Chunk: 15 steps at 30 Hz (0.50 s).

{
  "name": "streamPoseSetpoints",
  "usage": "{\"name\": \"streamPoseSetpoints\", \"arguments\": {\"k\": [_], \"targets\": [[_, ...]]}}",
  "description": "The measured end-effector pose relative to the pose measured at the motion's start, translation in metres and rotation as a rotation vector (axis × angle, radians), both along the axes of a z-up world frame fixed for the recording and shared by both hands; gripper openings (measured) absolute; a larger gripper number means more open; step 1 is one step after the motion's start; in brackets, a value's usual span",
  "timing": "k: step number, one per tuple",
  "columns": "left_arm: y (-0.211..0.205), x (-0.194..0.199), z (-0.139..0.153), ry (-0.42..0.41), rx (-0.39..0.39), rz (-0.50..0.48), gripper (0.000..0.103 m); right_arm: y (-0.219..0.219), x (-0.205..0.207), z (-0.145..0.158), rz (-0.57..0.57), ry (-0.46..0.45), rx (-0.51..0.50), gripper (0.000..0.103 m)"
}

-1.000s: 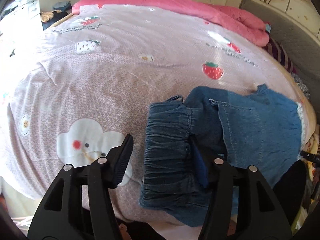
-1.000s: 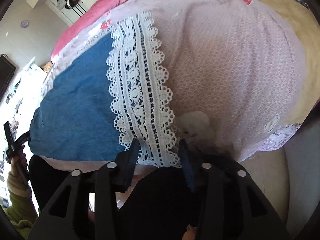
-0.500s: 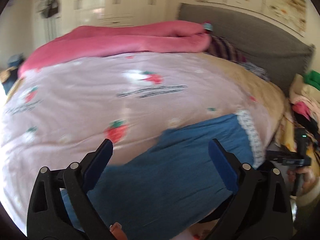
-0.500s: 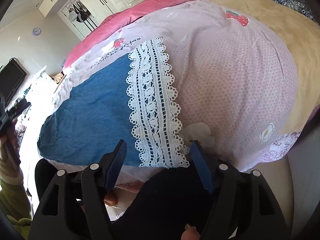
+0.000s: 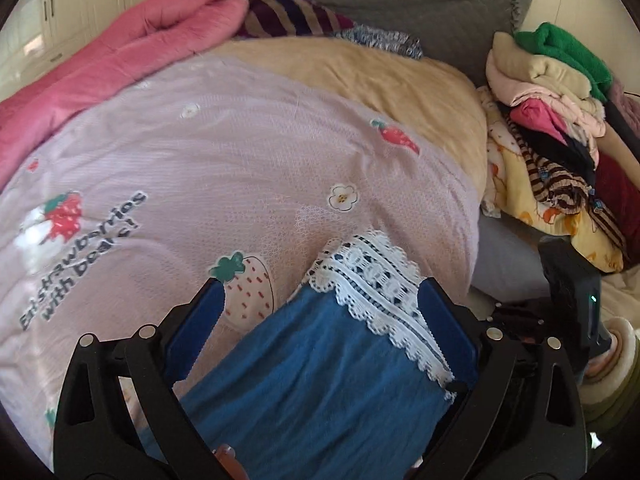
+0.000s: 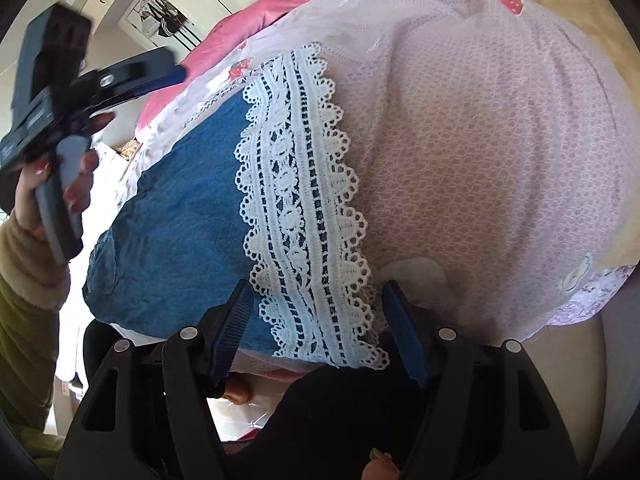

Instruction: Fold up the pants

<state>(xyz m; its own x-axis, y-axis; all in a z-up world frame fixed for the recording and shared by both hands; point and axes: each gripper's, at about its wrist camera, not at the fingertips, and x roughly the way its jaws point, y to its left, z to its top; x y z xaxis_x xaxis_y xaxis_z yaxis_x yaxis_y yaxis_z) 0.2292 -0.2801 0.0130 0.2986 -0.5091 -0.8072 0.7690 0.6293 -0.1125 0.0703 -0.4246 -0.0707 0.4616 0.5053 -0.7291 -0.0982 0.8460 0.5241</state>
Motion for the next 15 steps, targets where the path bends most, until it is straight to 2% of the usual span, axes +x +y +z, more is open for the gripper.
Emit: {"name": "streamPoseSetpoints", "arguments": {"k": [2, 6, 10, 11, 13, 15], "targets": [[-0.008, 0.013, -0.015, 0.07, -0.003, -0.022, 0.089, 0.003, 0.002, -0.001, 0.013, 0.002, 0.004, 0.063], [-0.018, 0.025, -0.038, 0.191, -0.024, -0.071, 0.075, 0.009, 0.0, 0.0, 0.03, -0.017, -0.01, 0.04], [-0.022, 0.031, -0.05, 0.301, -0.076, -0.104, 0.051, 0.005, -0.007, 0.003, 0.021, -0.039, 0.019, 0.028], [-0.022, 0.032, -0.053, 0.31, -0.07, -0.103, 0.048, 0.004, -0.007, 0.004, 0.019, -0.042, 0.028, 0.023], [-0.023, 0.034, -0.058, 0.314, -0.052, -0.101, 0.025, 0.001, -0.009, 0.006, 0.022, -0.053, 0.05, 0.019], [-0.017, 0.036, -0.056, 0.336, -0.09, -0.098, 0.017, -0.003, -0.011, 0.01, 0.016, -0.065, 0.059, 0.018]]}}
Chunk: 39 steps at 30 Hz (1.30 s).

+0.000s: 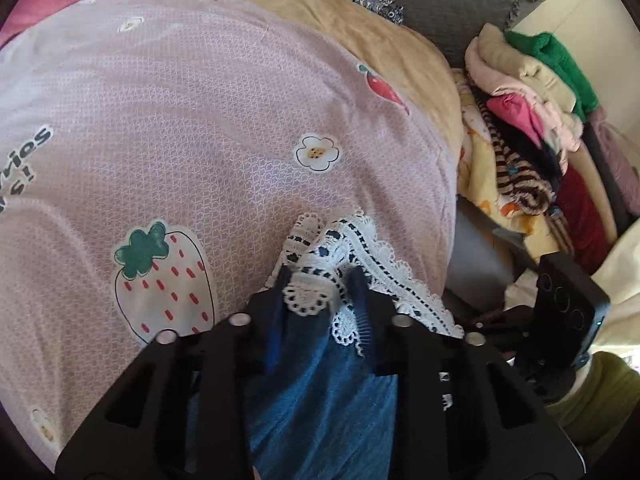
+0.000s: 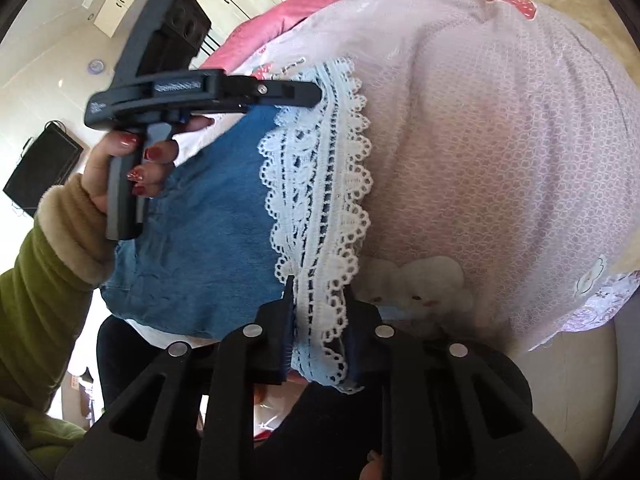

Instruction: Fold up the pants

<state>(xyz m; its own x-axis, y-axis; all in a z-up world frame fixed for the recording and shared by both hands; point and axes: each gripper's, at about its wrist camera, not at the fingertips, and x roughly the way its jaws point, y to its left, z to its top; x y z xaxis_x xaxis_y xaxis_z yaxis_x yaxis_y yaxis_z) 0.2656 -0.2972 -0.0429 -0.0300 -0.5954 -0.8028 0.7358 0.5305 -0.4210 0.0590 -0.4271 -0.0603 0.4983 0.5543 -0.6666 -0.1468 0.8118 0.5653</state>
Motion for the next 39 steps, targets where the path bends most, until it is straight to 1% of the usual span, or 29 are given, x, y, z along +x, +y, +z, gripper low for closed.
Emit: {"name": "streamPoseSetpoints", "arguments": {"k": [1, 2, 7, 10, 13, 17, 21, 26, 29, 30, 32, 36, 39], "targets": [[0.003, 0.001, 0.001, 0.008, -0.017, 0.002, 0.013, 0.0, -0.001, 0.002, -0.006, -0.006, 0.003, 0.017], [0.007, 0.001, 0.004, 0.013, -0.039, -0.001, 0.012, -0.004, -0.002, 0.005, -0.009, -0.01, 0.004, 0.017], [0.017, -0.002, 0.022, -0.014, -0.106, 0.0, 0.012, -0.005, -0.008, 0.029, -0.016, -0.062, -0.011, 0.017], [0.028, -0.005, 0.04, -0.047, -0.167, -0.004, 0.012, 0.001, -0.012, 0.048, 0.0, -0.103, -0.023, 0.017], [0.045, -0.007, 0.058, -0.076, -0.212, -0.001, 0.012, 0.015, -0.015, 0.067, 0.031, -0.143, -0.036, 0.017], [0.08, -0.007, 0.076, -0.103, -0.261, 0.025, 0.012, 0.045, -0.015, 0.087, 0.098, -0.19, -0.07, 0.017], [0.119, -0.01, 0.083, -0.119, -0.285, 0.061, 0.012, 0.081, -0.008, 0.098, 0.173, -0.212, -0.089, 0.017], [0.169, -0.014, 0.081, -0.125, -0.326, 0.126, 0.012, 0.128, 0.004, 0.102, 0.272, -0.22, -0.121, 0.017], [0.202, -0.015, 0.072, -0.12, -0.327, 0.177, 0.012, 0.157, 0.012, 0.099, 0.326, -0.212, -0.157, 0.017], [0.214, -0.016, 0.066, -0.104, -0.325, 0.197, 0.012, 0.168, 0.015, 0.096, 0.348, -0.209, -0.176, 0.017], [0.23, -0.017, 0.057, -0.094, -0.302, 0.227, 0.012, 0.187, 0.018, 0.09, 0.379, -0.193, -0.2, 0.017], [0.261, -0.027, 0.042, -0.072, -0.267, 0.28, 0.012, 0.23, 0.019, 0.073, 0.462, -0.195, -0.325, 0.017], [0.279, -0.036, 0.034, -0.065, -0.248, 0.311, 0.012, 0.251, 0.016, 0.06, 0.506, -0.185, -0.378, 0.017]]}}
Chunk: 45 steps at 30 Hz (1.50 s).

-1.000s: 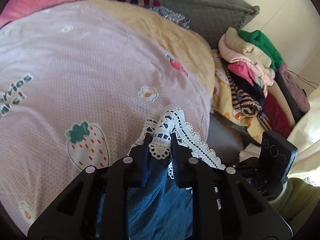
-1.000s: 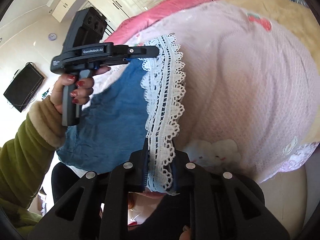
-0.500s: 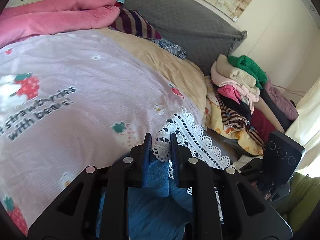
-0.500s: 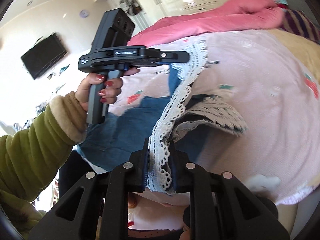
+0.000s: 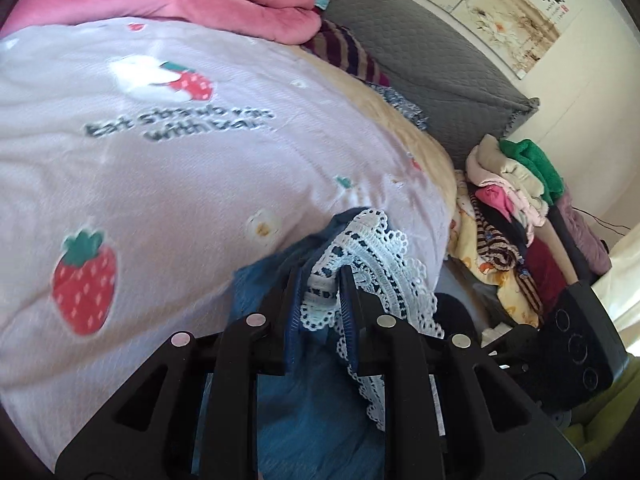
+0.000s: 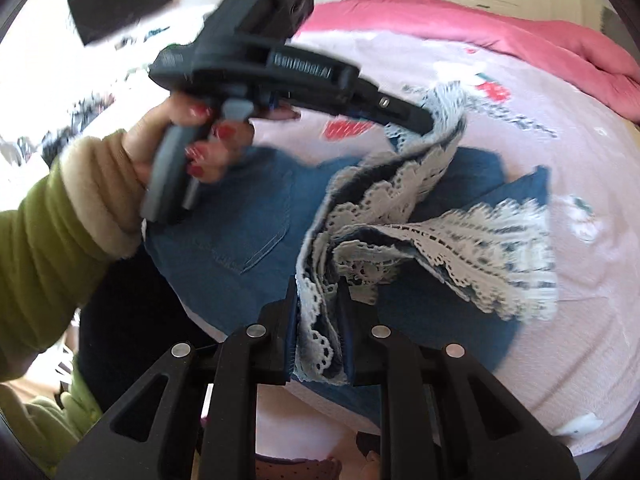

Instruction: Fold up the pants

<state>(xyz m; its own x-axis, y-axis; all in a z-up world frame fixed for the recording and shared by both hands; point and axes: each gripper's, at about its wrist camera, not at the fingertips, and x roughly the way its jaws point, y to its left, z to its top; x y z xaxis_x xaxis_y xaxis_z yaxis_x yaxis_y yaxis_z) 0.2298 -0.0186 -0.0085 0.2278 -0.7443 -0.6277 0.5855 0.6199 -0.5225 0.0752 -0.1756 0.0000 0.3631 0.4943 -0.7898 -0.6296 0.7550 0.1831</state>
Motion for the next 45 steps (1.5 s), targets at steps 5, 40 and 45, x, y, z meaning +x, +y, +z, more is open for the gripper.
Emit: {"name": "streamPoseSetpoints", "arguments": {"k": [5, 40, 45], "targets": [[0.029, -0.011, -0.009, 0.017, -0.018, 0.058, 0.023, 0.03, -0.016, -0.013, 0.041, -0.056, -0.099, 0.019], [0.021, -0.167, -0.009, -0.094, 0.153, 0.319, 0.077, -0.065, 0.064, -0.002, -0.218, 0.101, 0.163, 0.011], [0.023, -0.166, -0.026, -0.005, 0.118, 0.336, 0.073, -0.032, 0.085, 0.028, -0.172, 0.04, 0.181, 0.01]]}}
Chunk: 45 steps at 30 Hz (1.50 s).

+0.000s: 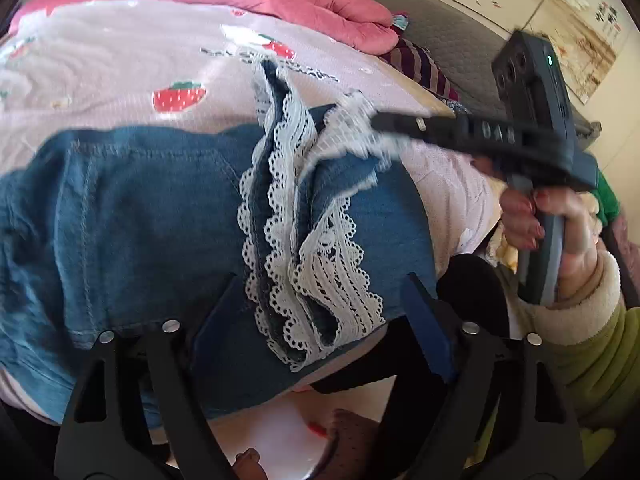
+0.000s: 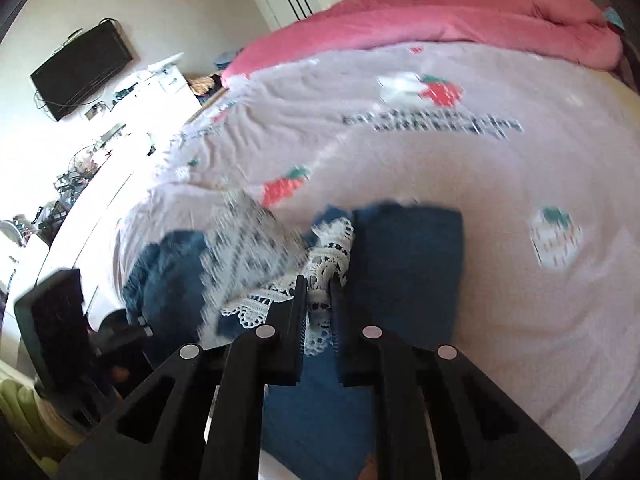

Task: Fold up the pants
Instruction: 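Press the folded lace edge flat with the left gripper while the right gripper releases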

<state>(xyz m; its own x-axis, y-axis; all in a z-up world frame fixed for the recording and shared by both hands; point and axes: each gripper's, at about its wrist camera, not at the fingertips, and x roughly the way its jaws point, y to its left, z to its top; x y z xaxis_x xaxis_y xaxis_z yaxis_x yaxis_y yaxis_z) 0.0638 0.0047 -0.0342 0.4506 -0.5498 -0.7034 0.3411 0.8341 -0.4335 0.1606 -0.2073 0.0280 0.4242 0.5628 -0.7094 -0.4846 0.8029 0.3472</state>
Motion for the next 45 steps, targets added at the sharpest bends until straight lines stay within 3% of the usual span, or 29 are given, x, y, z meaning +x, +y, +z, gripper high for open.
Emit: {"name": "streamPoseSetpoints", "arguments": {"k": [4, 6, 7, 11, 12, 14, 18, 25, 26, 27, 28, 30, 33, 36, 38, 43, 45], "targets": [[-0.001, -0.004, -0.008, 0.017, 0.009, 0.007, 0.071, 0.038, 0.033, -0.003, 0.038, 0.029, -0.033, 0.011], [-0.001, -0.006, -0.011, 0.023, 0.013, 0.008, 0.071, 0.052, 0.044, -0.008, 0.062, 0.046, -0.042, 0.016], [-0.002, -0.006, -0.012, 0.022, 0.015, 0.009, 0.07, 0.055, 0.048, -0.008, 0.066, 0.055, -0.033, 0.021], [-0.003, -0.01, -0.017, 0.035, 0.009, 0.007, 0.068, 0.047, 0.042, 0.013, 0.06, 0.018, 0.034, 0.059], [-0.004, -0.011, -0.017, 0.036, 0.001, 0.007, 0.067, 0.044, 0.037, 0.02, 0.053, -0.006, 0.03, 0.064], [-0.002, -0.01, -0.017, 0.041, -0.02, 0.016, 0.063, 0.044, 0.03, 0.025, 0.053, -0.025, -0.017, 0.067], [0.003, -0.005, -0.019, 0.07, -0.057, 0.045, 0.051, 0.066, 0.025, 0.011, 0.101, 0.01, -0.151, 0.067], [0.002, -0.01, -0.02, 0.089, -0.039, 0.067, 0.028, 0.112, 0.032, -0.021, 0.099, 0.016, -0.363, 0.071], [0.001, -0.011, -0.02, 0.089, -0.035, 0.068, 0.027, 0.114, 0.035, -0.026, 0.096, 0.019, -0.385, 0.068], [0.0, -0.012, -0.021, 0.087, -0.035, 0.063, 0.022, 0.116, 0.037, -0.032, 0.1, 0.024, -0.41, 0.052], [-0.002, -0.013, -0.022, 0.091, -0.037, 0.052, 0.012, 0.114, 0.038, -0.036, 0.099, 0.029, -0.416, 0.046], [-0.007, -0.016, -0.023, 0.081, -0.021, 0.046, 0.012, 0.108, 0.04, -0.04, 0.103, 0.053, -0.374, 0.033], [-0.007, -0.019, -0.022, 0.072, -0.02, 0.041, 0.009, 0.098, 0.035, -0.032, 0.092, 0.057, -0.288, 0.026], [-0.003, -0.026, -0.014, 0.055, -0.023, 0.044, 0.008, 0.096, 0.028, -0.016, 0.082, 0.028, -0.237, 0.024], [-0.003, -0.031, -0.01, 0.041, -0.008, 0.044, 0.008, 0.102, 0.029, -0.012, 0.075, 0.019, -0.256, 0.024], [-0.002, -0.029, -0.017, 0.083, 0.003, 0.063, 0.009, 0.121, 0.041, -0.035, 0.092, 0.058, -0.302, 0.025], [0.002, -0.023, -0.024, 0.103, -0.011, 0.068, 0.009, 0.123, 0.04, -0.038, 0.102, 0.06, -0.287, 0.038]]}}
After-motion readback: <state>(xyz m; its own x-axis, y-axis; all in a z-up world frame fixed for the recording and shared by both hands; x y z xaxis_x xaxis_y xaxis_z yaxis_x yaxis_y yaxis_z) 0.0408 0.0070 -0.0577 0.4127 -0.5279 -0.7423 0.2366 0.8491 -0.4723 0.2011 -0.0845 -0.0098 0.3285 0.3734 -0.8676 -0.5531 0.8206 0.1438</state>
